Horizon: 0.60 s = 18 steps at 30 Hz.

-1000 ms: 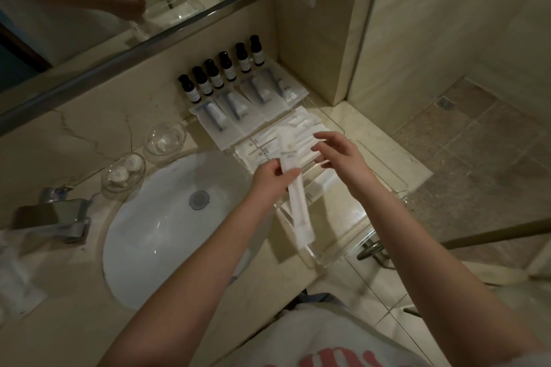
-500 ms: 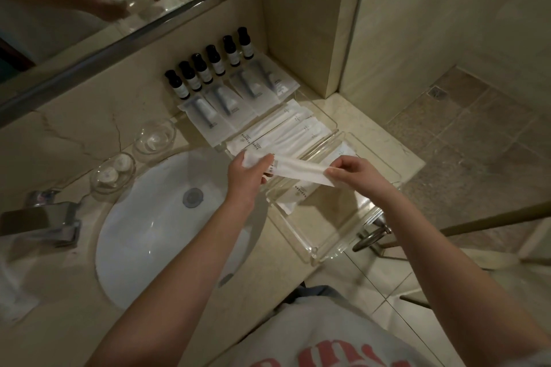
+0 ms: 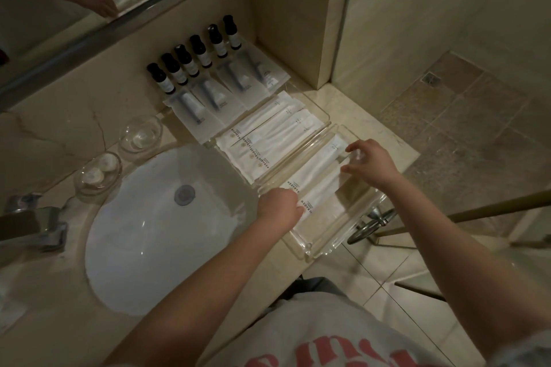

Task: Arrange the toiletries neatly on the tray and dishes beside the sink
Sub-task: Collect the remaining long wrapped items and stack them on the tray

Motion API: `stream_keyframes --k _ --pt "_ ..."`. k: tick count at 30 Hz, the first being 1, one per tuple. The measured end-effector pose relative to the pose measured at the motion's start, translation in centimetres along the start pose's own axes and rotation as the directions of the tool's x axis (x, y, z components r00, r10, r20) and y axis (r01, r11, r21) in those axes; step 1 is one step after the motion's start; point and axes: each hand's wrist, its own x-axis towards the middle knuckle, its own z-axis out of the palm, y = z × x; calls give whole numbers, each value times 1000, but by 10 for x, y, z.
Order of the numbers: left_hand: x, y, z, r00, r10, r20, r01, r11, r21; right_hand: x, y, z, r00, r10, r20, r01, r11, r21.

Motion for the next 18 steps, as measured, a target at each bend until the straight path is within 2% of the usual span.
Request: stream_keyframes --k 3,5,7,10,18 --pt "2 -1 6 993 45 -105 -33 992 119 -7 1 15 993 -80 -91 46 943 -331" --pt "4 -4 9 986 74 -148 -53 988 146 -14 2 25 971 -170 -168 72 879 -471" --pt "3 -6 12 982 87 -168 -62 987 149 -19 2 32 960 -226 -167 115 858 -501" --pt "3 -8 15 977 96 -190 -68 986 152 -22 -2 38 962 -263 -71 201 863 -464" --pt "3 -11 14 972 76 -220 -45 989 143 -18 -10 43 971 -228 -70 178 887 -426"
